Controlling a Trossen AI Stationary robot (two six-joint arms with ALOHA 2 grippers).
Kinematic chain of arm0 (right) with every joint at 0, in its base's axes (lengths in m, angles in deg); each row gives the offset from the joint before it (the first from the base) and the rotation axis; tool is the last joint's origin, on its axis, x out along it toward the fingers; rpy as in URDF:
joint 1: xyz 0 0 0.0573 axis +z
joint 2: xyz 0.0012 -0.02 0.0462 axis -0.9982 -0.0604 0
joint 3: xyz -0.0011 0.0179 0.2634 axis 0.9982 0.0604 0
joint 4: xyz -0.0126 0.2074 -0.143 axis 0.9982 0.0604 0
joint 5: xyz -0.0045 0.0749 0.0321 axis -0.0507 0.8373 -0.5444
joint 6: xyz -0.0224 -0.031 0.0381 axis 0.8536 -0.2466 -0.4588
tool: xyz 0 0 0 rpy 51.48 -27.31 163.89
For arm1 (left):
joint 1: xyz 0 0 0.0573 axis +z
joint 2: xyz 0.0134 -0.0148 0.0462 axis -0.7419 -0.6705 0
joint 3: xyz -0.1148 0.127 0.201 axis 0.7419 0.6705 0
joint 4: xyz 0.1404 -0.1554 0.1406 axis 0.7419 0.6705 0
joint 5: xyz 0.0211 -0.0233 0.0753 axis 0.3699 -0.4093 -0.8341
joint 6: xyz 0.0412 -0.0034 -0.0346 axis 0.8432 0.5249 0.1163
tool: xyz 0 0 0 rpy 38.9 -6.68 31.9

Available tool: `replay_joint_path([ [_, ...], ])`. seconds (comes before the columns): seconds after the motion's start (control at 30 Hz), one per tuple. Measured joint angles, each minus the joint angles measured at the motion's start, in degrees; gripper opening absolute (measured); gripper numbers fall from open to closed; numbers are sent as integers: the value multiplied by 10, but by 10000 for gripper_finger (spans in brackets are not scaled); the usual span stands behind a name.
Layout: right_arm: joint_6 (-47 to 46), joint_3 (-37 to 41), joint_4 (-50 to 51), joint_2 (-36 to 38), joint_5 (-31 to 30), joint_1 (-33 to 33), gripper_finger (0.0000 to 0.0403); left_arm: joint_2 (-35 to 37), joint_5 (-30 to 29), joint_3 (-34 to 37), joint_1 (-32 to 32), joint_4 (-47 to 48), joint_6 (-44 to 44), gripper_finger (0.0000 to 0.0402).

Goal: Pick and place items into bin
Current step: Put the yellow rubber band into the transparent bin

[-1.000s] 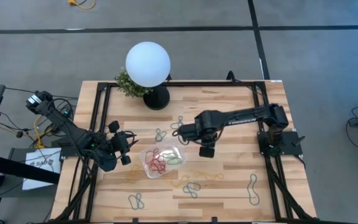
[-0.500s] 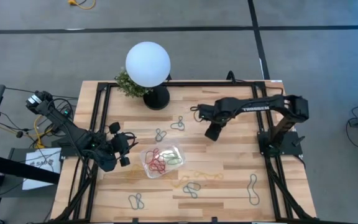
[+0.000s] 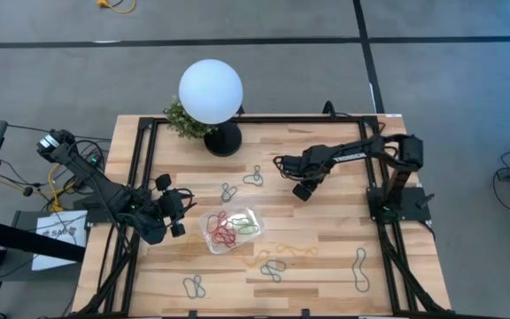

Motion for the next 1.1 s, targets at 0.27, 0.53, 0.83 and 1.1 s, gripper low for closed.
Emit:
replay_joint_path([
  [0.27, 56, -6, 3, -35, -9, -5, 104, 0, 0, 0, 0, 0, -1, 100],
  [0.53, 29, -13, -18, 4, -74, 14, 10, 0, -1, 0, 0, 0, -1, 100],
  [0.83, 5, -110, -9, 75, -112, 129, 1, 0, -21, 0, 0, 0, 2, 100],
  [1.1, 2, -170, 78, 90, -240, 184, 7, 0, -26, 0, 0, 0, -7, 100],
])
